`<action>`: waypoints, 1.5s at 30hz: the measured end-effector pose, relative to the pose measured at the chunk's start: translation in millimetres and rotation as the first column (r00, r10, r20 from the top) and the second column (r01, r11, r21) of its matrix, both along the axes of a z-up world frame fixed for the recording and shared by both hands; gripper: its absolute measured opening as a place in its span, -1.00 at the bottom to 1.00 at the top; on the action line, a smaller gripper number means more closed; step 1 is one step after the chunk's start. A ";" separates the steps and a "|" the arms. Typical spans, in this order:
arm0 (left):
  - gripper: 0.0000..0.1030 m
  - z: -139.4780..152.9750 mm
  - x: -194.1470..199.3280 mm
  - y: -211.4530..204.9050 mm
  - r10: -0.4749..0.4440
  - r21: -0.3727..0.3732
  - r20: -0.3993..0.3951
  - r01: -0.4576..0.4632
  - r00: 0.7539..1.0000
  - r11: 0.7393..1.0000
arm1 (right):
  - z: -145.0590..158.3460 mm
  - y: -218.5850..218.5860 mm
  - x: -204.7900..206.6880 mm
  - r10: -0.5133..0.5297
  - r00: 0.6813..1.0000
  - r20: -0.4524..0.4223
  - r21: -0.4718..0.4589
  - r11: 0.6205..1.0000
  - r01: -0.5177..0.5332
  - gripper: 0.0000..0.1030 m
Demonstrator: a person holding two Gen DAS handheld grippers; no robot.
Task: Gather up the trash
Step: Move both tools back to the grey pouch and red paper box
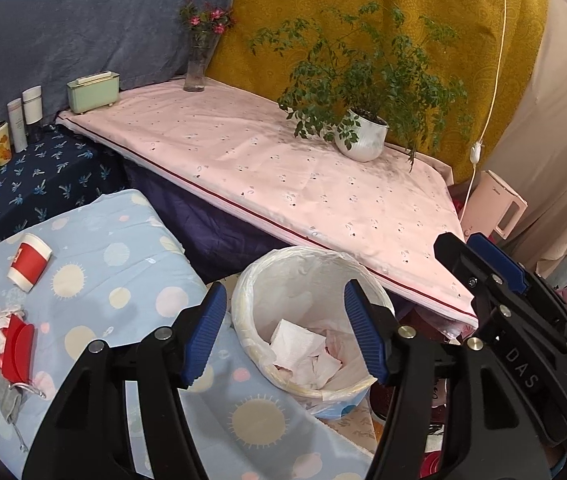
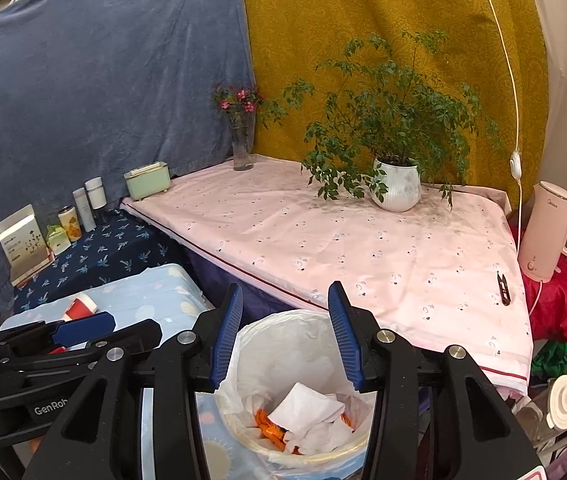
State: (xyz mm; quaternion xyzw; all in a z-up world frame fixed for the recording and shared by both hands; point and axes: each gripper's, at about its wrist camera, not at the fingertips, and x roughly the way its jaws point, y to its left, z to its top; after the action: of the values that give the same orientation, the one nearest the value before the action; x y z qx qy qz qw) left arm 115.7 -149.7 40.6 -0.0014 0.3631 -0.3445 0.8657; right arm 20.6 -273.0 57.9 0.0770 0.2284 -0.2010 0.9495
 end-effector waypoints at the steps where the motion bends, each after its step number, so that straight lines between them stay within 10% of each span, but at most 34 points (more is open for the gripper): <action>1: 0.13 0.0 0.4 3.2 0.006 -0.001 -0.001 -0.006 1.000 1.000 | 1.0 1.3 0.3 0.003 1.000 0.001 0.000 1.000 -0.003 -0.13; 27: 0.15 -10.8 17.0 102.5 0.207 -0.017 -0.042 -0.208 0.977 0.978 | 1.0 81.0 23.9 0.155 0.988 -0.014 -0.004 0.988 -0.155 -0.08; 45: 0.46 -73.5 44.6 253.1 0.498 0.032 -0.167 -0.500 0.851 0.865 | -24.6 177.6 64.7 0.330 0.940 -0.084 0.036 0.944 -0.329 -0.01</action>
State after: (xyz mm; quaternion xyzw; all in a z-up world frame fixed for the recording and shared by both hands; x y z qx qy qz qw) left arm 160.3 103.4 -32.9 -0.1304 0.4203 -0.1091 0.8913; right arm 85.3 -95.4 33.3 0.0389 0.2822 -0.0401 0.9577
